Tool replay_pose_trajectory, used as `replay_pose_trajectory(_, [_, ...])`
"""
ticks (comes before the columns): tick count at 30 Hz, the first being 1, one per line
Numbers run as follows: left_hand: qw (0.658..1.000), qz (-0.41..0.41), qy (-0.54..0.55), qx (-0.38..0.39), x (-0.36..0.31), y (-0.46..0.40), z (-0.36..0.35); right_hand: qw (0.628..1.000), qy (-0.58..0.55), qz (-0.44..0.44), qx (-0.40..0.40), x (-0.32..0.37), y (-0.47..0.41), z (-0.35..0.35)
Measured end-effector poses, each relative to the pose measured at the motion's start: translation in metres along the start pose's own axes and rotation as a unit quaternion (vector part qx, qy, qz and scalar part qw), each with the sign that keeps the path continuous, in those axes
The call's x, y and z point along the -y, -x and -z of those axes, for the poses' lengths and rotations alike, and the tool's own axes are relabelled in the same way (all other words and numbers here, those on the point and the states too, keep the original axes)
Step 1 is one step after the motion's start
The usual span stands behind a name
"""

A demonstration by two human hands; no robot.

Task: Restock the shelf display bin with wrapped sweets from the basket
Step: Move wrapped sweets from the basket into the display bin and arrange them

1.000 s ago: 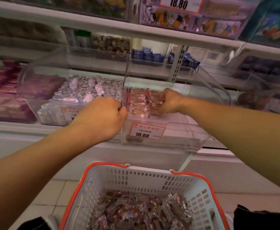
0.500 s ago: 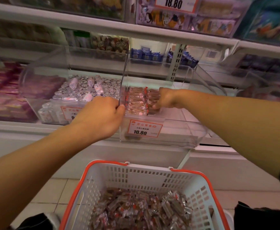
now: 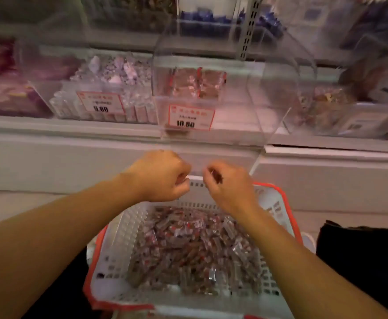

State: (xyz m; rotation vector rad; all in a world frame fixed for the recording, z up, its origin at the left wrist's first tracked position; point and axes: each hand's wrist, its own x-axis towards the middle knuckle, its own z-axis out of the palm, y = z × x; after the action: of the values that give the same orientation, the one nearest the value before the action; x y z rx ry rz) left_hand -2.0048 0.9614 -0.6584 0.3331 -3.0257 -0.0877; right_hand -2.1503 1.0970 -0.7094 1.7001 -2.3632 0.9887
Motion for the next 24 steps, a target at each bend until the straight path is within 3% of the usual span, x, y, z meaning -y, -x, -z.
replay_pose_trajectory(1, [0.992, 0.058, -0.007, 0.11, -0.006, 0.005, -0.025, 0.982, 0.035, -0.075, 0.169, -0.017, 0.023, -0.024])
replay_pose_trajectory(2, [0.975, 0.112, 0.001, 0.191, -0.01, 0.014, -0.052, 0.937, 0.061, -0.128, 0.318, -0.035, 0.048, -0.043])
replay_pose_trajectory(3, [0.955, 0.162, 0.027, 0.247, -0.015, 0.025, -0.08, 0.887, 0.074, -0.17, 0.422, -0.051, 0.074, -0.058])
replay_pose_trajectory(4, [0.936, 0.209, 0.068, 0.277, -0.019, 0.037, -0.104, 0.85, 0.087, -0.213, 0.474, -0.068, 0.1, -0.069])
replay_pose_trajectory(7, [0.882, 0.298, 0.129, 0.341, -0.034, 0.068, -0.174, 0.821, 0.116, -0.354, 0.432, -0.106, 0.162, -0.084])
replay_pose_trajectory(10, [0.805, 0.411, 0.164, 0.395, -0.048, 0.093, -0.223, 0.824, 0.127, -0.397, 0.384, -0.113, 0.177, -0.092])
replay_pose_trajectory(13, [0.707, 0.581, 0.295, 0.274, -0.06, 0.106, -0.252, 0.852, 0.08, -0.412, 0.312, -0.111, 0.17, -0.1])
replay_pose_trajectory(16, [0.509, 0.703, 0.495, 0.055, -0.053, 0.091, -0.269, 0.885, 0.165, -0.358, 0.248, -0.115, 0.154, -0.106])
replay_pose_trajectory(17, [0.475, 0.737, 0.481, 0.02, -0.047, 0.086, -0.271, 0.88, 0.169, -0.373, 0.241, -0.119, 0.148, -0.109])
replay_pose_trajectory(21, [0.482, 0.775, 0.408, 0.035, -0.03, 0.083, -0.28, 0.833, -0.022, -0.5, 0.235, -0.142, 0.13, -0.121])
replay_pose_trajectory(24, [0.475, 0.755, 0.452, -0.009, -0.028, 0.085, -0.298, 0.815, -0.031, -0.517, 0.259, -0.151, 0.131, -0.128])
